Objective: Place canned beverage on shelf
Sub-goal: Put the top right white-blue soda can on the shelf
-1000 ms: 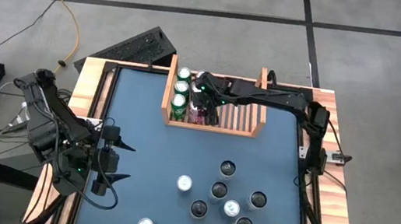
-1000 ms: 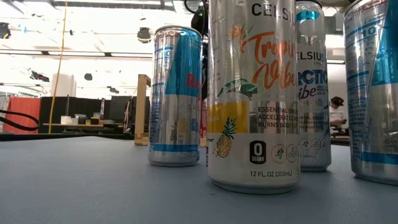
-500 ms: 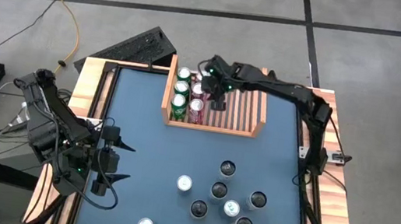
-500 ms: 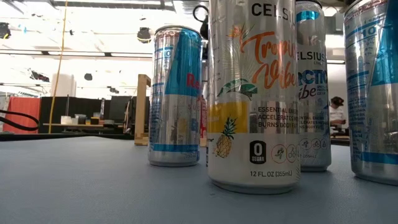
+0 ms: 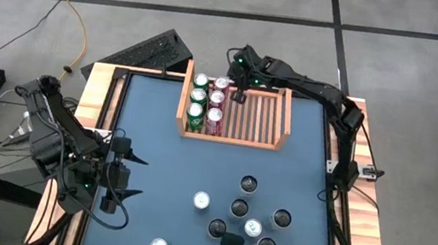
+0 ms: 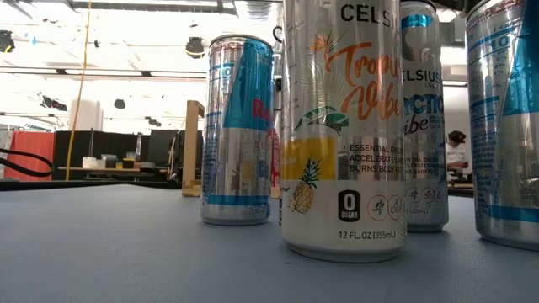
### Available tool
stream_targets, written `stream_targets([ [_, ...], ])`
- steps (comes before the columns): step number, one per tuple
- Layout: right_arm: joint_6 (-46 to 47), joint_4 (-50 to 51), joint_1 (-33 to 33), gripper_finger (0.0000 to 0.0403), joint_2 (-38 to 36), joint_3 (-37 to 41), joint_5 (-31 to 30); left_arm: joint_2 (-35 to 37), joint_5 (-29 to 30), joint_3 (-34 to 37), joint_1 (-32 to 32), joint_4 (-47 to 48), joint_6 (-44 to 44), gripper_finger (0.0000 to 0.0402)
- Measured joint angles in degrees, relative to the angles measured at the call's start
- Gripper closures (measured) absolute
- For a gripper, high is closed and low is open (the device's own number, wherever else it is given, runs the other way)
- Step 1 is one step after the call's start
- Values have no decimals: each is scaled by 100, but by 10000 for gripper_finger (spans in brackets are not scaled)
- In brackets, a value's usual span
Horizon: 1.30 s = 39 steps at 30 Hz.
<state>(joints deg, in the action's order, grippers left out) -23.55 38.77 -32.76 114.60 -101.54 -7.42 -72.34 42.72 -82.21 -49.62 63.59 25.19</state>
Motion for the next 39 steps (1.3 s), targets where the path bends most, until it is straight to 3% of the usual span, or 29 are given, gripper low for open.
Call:
stream_targets([
  [20, -85, -308, -7, 403, 97, 2, 186, 0, 127, 0, 2, -4, -41, 60],
  [29, -133, -541, -27, 403, 97, 2, 604, 0, 126, 0, 0, -4, 9, 60],
  [35, 117, -390, 23, 403, 70, 2, -83, 0, 125, 0, 1, -4, 75, 60],
  [39, 386, -208, -44, 403, 63, 2, -137, 0, 122, 0, 2, 1, 65, 60],
])
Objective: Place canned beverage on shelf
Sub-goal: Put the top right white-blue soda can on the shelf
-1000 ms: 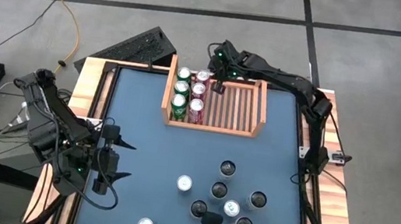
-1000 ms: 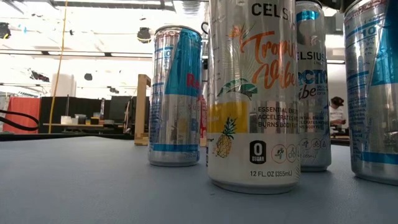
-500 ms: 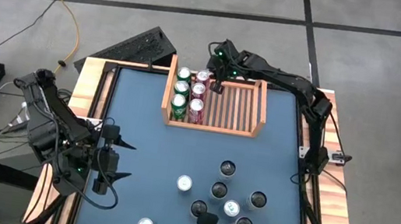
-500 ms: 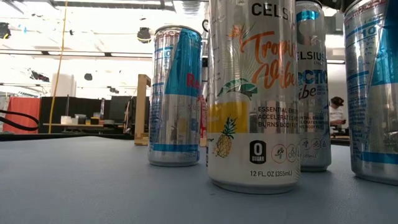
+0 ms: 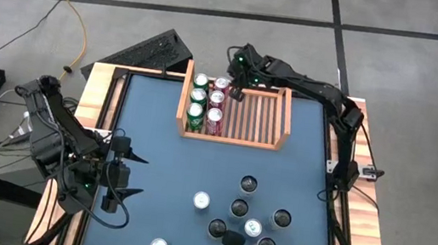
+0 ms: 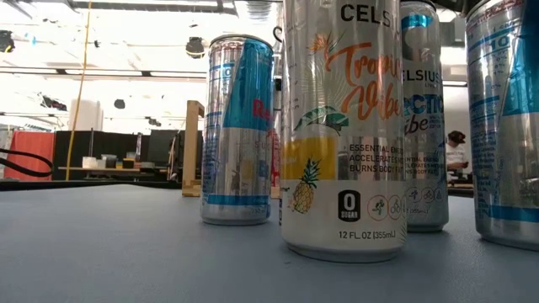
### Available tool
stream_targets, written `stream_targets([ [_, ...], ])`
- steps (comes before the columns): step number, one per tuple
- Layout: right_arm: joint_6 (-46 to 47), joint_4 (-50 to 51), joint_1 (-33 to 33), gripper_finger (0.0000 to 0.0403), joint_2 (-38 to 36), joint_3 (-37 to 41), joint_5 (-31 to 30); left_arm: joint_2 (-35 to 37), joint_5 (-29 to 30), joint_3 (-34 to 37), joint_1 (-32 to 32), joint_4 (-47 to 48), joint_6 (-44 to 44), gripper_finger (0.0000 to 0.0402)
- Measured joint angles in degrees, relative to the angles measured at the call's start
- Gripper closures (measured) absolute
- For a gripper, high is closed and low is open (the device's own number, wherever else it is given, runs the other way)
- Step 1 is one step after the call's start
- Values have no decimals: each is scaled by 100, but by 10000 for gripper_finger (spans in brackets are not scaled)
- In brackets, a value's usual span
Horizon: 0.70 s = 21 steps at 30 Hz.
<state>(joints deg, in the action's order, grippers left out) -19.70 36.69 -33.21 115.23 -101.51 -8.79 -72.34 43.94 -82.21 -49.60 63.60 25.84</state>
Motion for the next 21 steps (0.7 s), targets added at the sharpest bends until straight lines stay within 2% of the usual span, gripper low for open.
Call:
stream_targets([
  [9, -11, 69, -2, 403, 494, 5, 0, 0, -4, 0, 0, 45, 2, 60],
  [17, -210, -57, 52, 403, 517, 0, 17, 0, -2, 0, -1, 41, 7, 60],
  [21, -339, -129, 39, 403, 521, 0, 429, 0, -2, 0, -2, 38, 17, 60],
])
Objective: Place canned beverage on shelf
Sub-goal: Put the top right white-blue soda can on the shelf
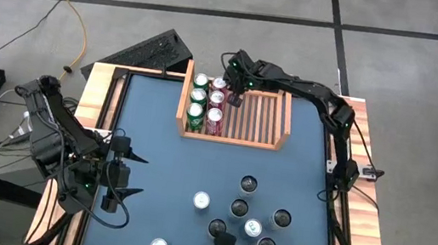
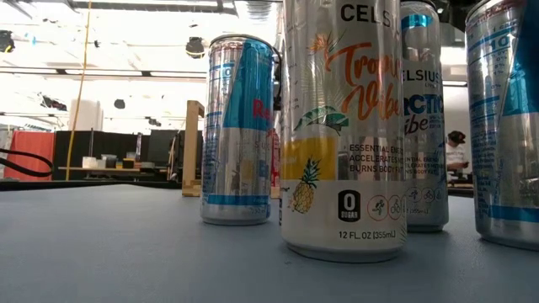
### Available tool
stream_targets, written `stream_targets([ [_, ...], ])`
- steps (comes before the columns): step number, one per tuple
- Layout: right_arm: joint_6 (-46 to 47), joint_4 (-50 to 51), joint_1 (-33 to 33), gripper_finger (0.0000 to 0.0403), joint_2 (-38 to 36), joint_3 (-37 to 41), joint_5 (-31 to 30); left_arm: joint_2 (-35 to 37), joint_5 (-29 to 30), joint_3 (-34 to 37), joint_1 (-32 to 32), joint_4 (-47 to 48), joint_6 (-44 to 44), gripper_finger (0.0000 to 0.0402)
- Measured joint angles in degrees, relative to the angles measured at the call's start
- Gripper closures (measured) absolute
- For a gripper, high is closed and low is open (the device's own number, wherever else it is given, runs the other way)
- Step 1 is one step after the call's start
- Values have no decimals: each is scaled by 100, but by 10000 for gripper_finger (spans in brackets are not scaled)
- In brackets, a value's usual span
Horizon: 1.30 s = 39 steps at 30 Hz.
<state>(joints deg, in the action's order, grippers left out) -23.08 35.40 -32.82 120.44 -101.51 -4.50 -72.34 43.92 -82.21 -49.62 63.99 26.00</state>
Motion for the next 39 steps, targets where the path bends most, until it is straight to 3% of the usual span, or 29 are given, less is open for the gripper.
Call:
stream_targets([
  [15, 153, 329, 54, 403, -185, 0, -121, 0, 0, 0, 0, -2, 74, 60],
  [21, 408, 1399, 197, 403, -782, 0, -257, 0, -1, 0, 0, -3, 80, 60],
  [24, 674, 2175, 443, 403, -1249, 0, -239, 0, 0, 0, 2, -6, 80, 60],
  [30, 1974, 3780, 1087, 403, -2060, 0, 423, 0, 166, 0, 1, -48, -64, 60],
  [35, 2514, 4345, 1861, 395, -2530, 0, 427, 0, 407, 0, 83, -70, -117, 60],
  [39, 3258, 4476, 2545, 358, -2728, 0, 445, 0, 412, 0, 186, -70, -79, 60],
])
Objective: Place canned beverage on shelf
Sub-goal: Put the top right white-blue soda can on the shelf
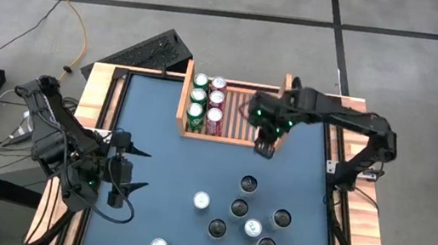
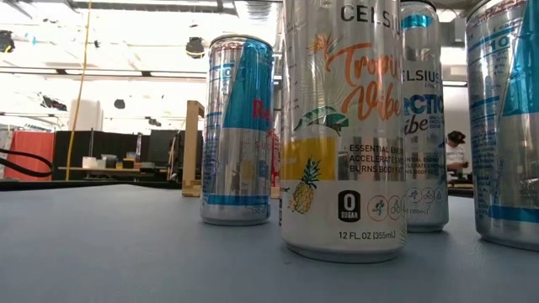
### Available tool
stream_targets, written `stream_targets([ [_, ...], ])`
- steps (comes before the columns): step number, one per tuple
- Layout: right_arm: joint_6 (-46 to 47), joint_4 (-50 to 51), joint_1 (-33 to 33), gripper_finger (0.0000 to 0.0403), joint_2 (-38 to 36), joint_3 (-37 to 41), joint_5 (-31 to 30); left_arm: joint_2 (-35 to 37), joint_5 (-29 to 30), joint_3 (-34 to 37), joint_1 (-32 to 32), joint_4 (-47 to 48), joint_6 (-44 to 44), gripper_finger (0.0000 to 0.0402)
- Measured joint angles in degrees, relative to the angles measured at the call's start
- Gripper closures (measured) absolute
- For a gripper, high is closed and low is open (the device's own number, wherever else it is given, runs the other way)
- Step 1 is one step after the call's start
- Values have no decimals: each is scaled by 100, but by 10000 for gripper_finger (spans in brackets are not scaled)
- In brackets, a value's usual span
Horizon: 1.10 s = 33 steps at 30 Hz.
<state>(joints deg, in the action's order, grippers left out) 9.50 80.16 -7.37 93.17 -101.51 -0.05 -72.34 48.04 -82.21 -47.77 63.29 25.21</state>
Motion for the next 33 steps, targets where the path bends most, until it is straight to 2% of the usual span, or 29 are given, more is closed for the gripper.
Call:
stream_targets([
  [7, 1289, 460, 1387, 276, -107, 0, -13, 0, 2, 0, 158, 0, -63, 60],
  [12, 1665, 481, 2261, 248, -105, 0, -297, 0, 273, 0, 326, -24, -220, 60],
  [18, 1615, 372, 2988, 252, -105, 0, -563, 0, 365, 0, 626, -22, -47, 60],
  [22, 1615, 164, 3264, 262, -103, 0, -906, 0, 364, 0, 828, -22, -44, 60],
  [26, 1615, -388, 3457, 270, -103, 0, -951, 0, 343, 0, 1070, -24, -217, 60],
  [33, 1534, -1317, 3625, 273, -103, 0, -1132, -87, -370, 0, 1428, -22, -301, 60],
])
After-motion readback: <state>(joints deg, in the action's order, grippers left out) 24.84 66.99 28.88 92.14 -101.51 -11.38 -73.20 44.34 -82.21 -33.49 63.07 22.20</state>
